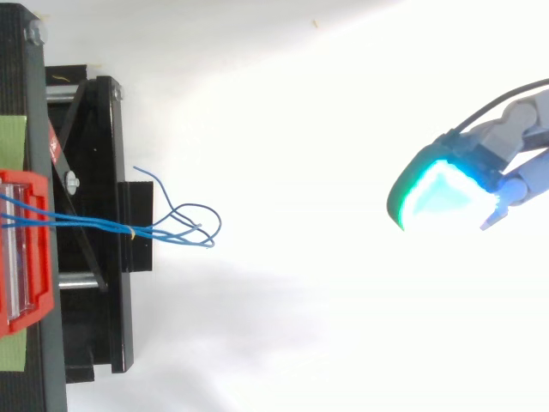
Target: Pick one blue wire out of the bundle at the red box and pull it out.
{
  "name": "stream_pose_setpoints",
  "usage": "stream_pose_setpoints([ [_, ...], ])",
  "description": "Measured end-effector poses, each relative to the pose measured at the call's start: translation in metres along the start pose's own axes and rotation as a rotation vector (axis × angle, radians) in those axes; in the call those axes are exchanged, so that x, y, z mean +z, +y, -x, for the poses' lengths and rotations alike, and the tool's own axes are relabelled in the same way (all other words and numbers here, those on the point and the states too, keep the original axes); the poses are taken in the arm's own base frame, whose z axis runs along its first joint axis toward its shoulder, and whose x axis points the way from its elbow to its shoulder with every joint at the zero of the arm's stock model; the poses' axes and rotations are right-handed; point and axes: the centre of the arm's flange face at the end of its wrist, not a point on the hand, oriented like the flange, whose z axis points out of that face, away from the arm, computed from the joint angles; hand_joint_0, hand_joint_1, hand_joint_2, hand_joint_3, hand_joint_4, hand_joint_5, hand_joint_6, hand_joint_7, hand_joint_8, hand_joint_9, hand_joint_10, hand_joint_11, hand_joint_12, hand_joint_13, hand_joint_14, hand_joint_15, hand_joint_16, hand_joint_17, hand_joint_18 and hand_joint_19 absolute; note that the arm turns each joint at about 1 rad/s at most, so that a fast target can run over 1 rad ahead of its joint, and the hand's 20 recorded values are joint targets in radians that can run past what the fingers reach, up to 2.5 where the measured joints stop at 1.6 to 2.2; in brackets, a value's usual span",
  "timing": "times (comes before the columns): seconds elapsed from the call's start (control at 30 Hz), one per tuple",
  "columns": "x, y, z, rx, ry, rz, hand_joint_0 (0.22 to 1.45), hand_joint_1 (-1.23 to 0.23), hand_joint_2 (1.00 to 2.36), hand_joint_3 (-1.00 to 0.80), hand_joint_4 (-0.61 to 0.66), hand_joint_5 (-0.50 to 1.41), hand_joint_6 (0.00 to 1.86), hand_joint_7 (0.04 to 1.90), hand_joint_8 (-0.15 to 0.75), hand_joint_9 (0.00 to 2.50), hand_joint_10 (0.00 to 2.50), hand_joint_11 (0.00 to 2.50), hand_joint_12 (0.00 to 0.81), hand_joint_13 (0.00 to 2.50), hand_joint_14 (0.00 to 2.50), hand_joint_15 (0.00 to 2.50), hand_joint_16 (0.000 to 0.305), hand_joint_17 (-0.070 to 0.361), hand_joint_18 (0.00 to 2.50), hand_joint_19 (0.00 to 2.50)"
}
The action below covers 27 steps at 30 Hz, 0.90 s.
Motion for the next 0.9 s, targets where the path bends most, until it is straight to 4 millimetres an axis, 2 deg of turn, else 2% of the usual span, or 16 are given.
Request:
stream_pose_setpoints([
  [0.73,0.035,-0.038,-0.006,0.006,-0.085,0.037,0.49,-0.45,1.0,-0.48,0.31,-0.19,0.5,0.77,0.342,0.61,0.0,0.13,0.43,0.31,0.0,0.01,0.062,0.139,0.28,0.19],
  [0.9,0.045,-0.054,-0.006,-0.001,-0.136,0.03,0.49,-0.45,1.0,-0.47,0.31,-0.19,0.5,0.77,0.343,0.61,0.0,0.14,0.43,0.31,0.0,0.02,0.062,0.139,0.29,0.19],
])
